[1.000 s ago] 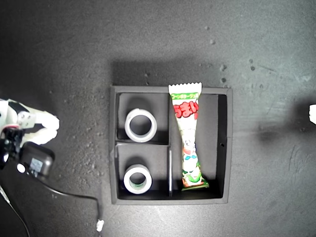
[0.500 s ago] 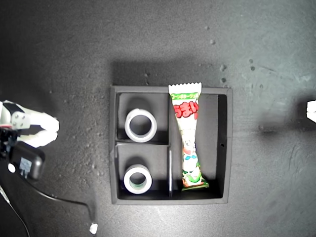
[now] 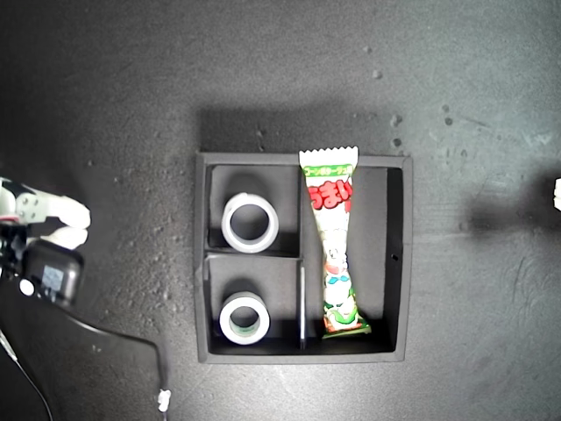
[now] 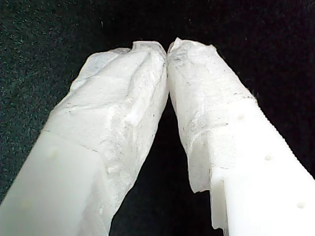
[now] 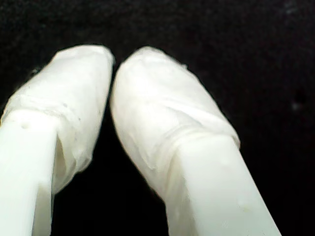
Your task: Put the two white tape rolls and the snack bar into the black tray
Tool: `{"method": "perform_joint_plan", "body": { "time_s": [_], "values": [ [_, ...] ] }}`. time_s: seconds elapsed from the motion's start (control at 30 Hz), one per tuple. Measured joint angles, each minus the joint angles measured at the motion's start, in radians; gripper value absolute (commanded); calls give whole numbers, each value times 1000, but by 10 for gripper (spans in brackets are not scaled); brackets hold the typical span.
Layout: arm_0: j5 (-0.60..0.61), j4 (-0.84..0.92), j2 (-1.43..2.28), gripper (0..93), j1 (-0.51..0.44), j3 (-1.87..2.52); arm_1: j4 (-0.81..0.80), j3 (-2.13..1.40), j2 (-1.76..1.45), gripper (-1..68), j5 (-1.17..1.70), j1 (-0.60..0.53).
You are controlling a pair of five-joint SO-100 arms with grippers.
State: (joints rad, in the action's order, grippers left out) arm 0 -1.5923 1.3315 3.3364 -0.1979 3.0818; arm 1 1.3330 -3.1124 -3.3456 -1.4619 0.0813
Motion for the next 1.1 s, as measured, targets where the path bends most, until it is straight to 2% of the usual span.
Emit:
{"method": "perform_joint_plan", "body": {
  "time_s": [0.33, 0.57, 1.1],
  "values": [
    [123, 25, 0, 2, 54, 0, 0, 0, 0, -1, 2, 55],
    [278, 25, 0, 2, 98, 0, 0, 0, 0, -1, 2, 55],
    [305, 25, 0, 2, 100, 0, 0, 0, 0, -1, 2, 32]
  ]
}}
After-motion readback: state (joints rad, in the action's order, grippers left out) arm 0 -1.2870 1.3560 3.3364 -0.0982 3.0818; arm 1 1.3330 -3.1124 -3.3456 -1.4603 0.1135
